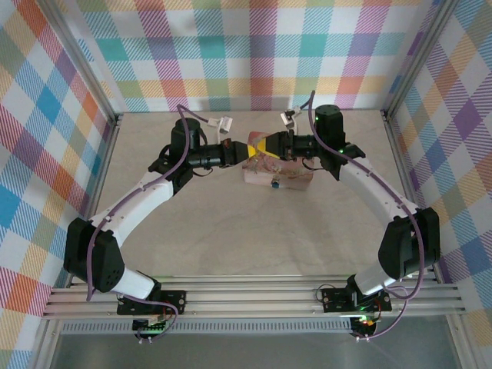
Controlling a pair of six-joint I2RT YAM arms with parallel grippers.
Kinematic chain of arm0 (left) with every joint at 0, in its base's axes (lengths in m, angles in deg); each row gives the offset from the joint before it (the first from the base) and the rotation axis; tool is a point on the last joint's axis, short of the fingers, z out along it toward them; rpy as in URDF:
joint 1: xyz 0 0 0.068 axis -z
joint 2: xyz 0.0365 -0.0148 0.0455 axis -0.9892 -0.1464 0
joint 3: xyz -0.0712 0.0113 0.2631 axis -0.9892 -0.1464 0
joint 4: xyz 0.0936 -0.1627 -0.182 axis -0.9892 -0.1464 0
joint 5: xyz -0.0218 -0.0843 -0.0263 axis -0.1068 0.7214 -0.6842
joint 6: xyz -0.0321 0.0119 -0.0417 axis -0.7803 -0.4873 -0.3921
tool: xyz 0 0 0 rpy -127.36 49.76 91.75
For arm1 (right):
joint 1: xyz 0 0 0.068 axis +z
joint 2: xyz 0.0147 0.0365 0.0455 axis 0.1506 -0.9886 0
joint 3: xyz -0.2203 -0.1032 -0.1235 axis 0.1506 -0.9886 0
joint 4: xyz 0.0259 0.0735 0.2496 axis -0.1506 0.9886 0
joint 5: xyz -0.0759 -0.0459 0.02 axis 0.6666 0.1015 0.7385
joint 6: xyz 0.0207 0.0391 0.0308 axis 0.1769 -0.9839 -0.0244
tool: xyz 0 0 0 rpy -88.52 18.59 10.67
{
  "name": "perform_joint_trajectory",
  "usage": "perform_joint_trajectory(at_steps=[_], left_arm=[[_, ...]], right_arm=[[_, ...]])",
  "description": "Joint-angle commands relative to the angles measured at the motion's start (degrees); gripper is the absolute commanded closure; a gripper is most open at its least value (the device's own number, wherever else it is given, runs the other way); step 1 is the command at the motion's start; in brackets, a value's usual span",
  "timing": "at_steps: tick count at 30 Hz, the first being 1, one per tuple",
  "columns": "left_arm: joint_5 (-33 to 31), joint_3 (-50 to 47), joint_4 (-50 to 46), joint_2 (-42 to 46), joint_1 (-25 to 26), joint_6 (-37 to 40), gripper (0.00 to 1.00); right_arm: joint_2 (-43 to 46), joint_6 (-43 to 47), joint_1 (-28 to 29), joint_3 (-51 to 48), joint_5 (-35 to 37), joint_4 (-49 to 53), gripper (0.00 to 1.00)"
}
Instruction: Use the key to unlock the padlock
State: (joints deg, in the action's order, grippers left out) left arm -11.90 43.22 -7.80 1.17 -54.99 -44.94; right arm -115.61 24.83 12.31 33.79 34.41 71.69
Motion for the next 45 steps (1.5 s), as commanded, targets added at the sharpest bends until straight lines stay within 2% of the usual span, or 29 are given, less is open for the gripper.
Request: perform_joint_trajectory(at_steps=[1, 6, 11, 15, 18, 20, 21, 24, 25, 28, 30, 32, 35, 37, 39, 41, 45], left_arm=[[1.44, 0.47, 4.41, 0.39, 0.26, -1.99, 1.00], [2.00, 1.12, 6.12, -0.62, 0.27, -3.41, 1.00], [2.94, 2.91, 4.90, -1.77, 0.29, -3.40, 1.00], [3.70, 4.91, 1.37, -2.19, 0.32, -1.51, 1.00], [2.51, 7.08, -5.17, -1.80, 0.27, 1.94, 0.99], [-0.11, 8.54, -10.35, -1.19, 0.26, 4.29, 0.74], [-2.16, 9.09, -12.83, -0.61, 0.27, 5.10, 0.70], [-10.73, 8.58, -17.95, 1.99, 0.27, 4.89, 0.65], [-12.68, 7.75, -17.82, 2.83, 0.23, 4.10, 0.60], [-15.51, 5.18, -16.52, 4.30, 0.27, 0.33, 0.57], [-14.90, 4.11, -16.77, 4.57, 0.24, -0.42, 0.57], [-13.02, 1.58, -12.85, 5.29, 0.36, -2.24, 0.57], [-12.37, -3.62, -0.59, 6.48, 0.48, -6.44, 0.56], [-11.56, -3.63, 3.94, 5.78, 0.56, -7.57, 0.54], [-7.53, -1.95, 6.83, 3.39, 0.86, -8.41, 0.53], [-3.46, -0.50, 8.45, 0.69, 1.28, -8.49, 0.58], [-2.11, -2.57, 17.01, -0.82, 2.06, -12.23, 0.63]], right_arm=[[-0.95, -1.07, -0.17, -0.48, -2.87, -3.57, 0.75], [-1.40, -1.54, -0.14, -0.25, -3.61, -3.83, 0.80], [-1.49, -2.19, -0.14, -0.21, -3.66, -5.35, 1.00], [-1.05, -1.52, -0.14, 0.02, -2.49, -5.54, 1.00], [-0.12, 2.04, -0.12, 0.81, -0.20, -1.86, 1.00], [0.82, 7.46, -0.12, 2.33, 2.55, 4.17, 1.00], [1.08, 10.07, -0.07, 3.16, 4.00, 7.18, 1.00], [1.68, 18.61, -0.08, 6.10, 8.66, 16.80, 1.00], [1.84, 20.52, -0.06, 6.80, 9.98, 18.80, 1.00], [2.32, 23.16, -0.14, 7.87, 12.12, 21.24, 1.00], [2.81, 23.39, -0.01, 7.62, 12.73, 21.17, 1.00], [3.25, 23.25, -0.06, 6.90, 12.38, 20.85, 1.00], [3.17, 21.25, -0.14, 7.39, 11.83, 19.93, 1.00], [2.84, 19.78, -0.17, 8.43, 9.86, 18.85, 1.00], [2.41, 18.59, -0.23, 9.00, 7.93, 17.59, 1.00], [1.97, 17.00, -0.32, 8.95, 6.40, 16.26, 1.00], [2.07, 12.01, -0.32, 6.82, 4.09, 11.41, 1.00]])
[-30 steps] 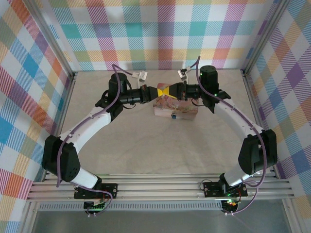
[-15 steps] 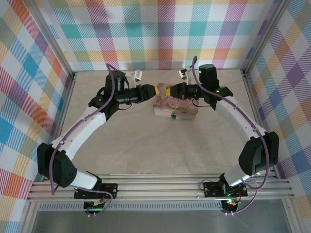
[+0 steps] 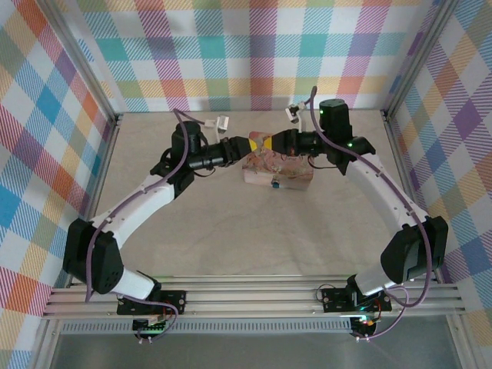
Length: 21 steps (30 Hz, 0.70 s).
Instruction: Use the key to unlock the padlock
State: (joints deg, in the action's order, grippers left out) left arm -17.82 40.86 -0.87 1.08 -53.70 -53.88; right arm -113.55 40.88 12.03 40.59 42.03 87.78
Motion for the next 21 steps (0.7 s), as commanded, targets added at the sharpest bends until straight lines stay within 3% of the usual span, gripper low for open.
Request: perform_joint_trajectory(at_steps=[1, 21], left_arm=[[4.10, -0.32, 11.52, -1.07, 0.86, -3.88, 0.64], [6.81, -3.11, 19.40, -2.58, 1.13, -9.32, 0.80]], right_arm=[[0.21, -4.71, -0.03, -0.46, -3.67, -5.52, 1.00], [0.94, -11.16, -0.21, -4.11, -2.69, -11.96, 1.00]])
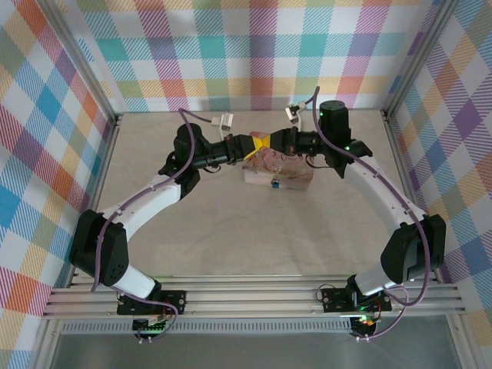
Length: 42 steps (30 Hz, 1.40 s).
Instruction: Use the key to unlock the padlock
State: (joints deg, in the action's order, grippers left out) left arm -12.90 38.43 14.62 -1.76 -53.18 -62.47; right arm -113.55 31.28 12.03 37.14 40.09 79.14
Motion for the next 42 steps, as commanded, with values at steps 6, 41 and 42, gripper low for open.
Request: perform_joint_trajectory(at_steps=[6, 41, 42], left_arm=[[2.11, -0.62, 4.96, -0.03, 0.68, -1.69, 0.84], [-0.28, -2.45, 1.18, 0.32, 1.04, -1.22, 0.77], [-0.29, -2.55, 1.17, 0.34, 1.11, -1.17, 0.76]], right_arm=[[0.94, -2.27, -0.21, -0.91, -1.18, -3.86, 1.00], [2.44, -6.60, -0.24, -5.49, 3.08, -9.42, 1.00], [2.44, -6.57, -0.26, -5.56, 3.08, -9.41, 1.00]])
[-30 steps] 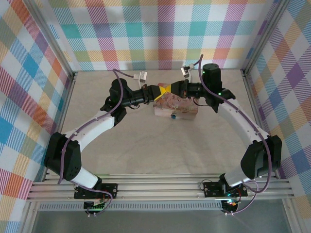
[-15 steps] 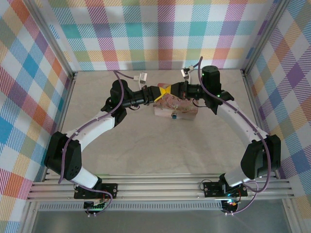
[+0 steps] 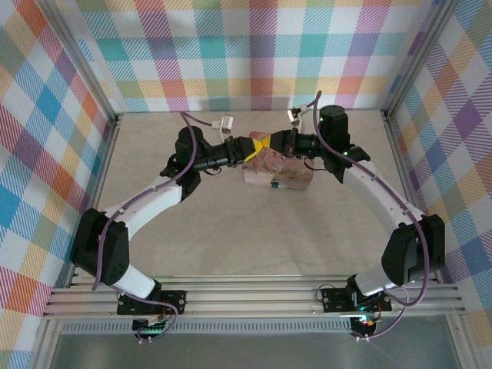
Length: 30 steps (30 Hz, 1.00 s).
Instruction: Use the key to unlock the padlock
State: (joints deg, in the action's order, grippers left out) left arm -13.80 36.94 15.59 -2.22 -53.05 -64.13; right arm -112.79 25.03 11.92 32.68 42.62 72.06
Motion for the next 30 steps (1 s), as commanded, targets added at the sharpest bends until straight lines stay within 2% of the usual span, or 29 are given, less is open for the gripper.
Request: perform_joint_trajectory(at_steps=[1, 9, 16, 19, 22, 25, 28, 30], left_arm=[[0.62, -1.04, 0.23, 0.85, 1.00, 0.45, 0.76], [0.61, -0.80, 0.83, 0.69, 1.17, 0.05, 0.82], [0.66, -0.36, 1.55, 0.38, 1.26, -0.21, 0.91], [0.95, -0.36, 1.30, 0.34, 1.26, 0.25, 1.00], [0.70, -0.75, -0.05, 0.74, 1.26, 1.65, 1.00], [0.18, -1.39, -1.85, 1.46, 1.26, 3.70, 1.00], [-0.65, -2.06, -4.76, 2.37, 1.26, 6.34, 1.00], [-1.11, -2.78, -6.47, 3.20, 1.26, 8.49, 1.00]], right_arm=[[1.68, -0.45, -0.12, -1.12, 0.48, -2.40, 1.00], [1.54, -1.00, -0.06, -1.30, -0.73, -3.15, 1.00], [1.49, -1.17, 0.10, -1.58, -1.88, -3.58, 1.00], [1.41, -1.11, 0.08, -1.73, -2.07, -3.56, 1.00], [1.63, -0.70, 0.08, -1.74, -1.68, -2.93, 0.99], [1.89, 0.16, 0.08, -1.26, -1.24, -1.68, 0.90], [2.48, 1.17, -0.02, -0.73, 0.24, 0.88, 0.66], [3.29, 2.56, -0.43, -0.42, 2.25, 4.06, 0.56]])
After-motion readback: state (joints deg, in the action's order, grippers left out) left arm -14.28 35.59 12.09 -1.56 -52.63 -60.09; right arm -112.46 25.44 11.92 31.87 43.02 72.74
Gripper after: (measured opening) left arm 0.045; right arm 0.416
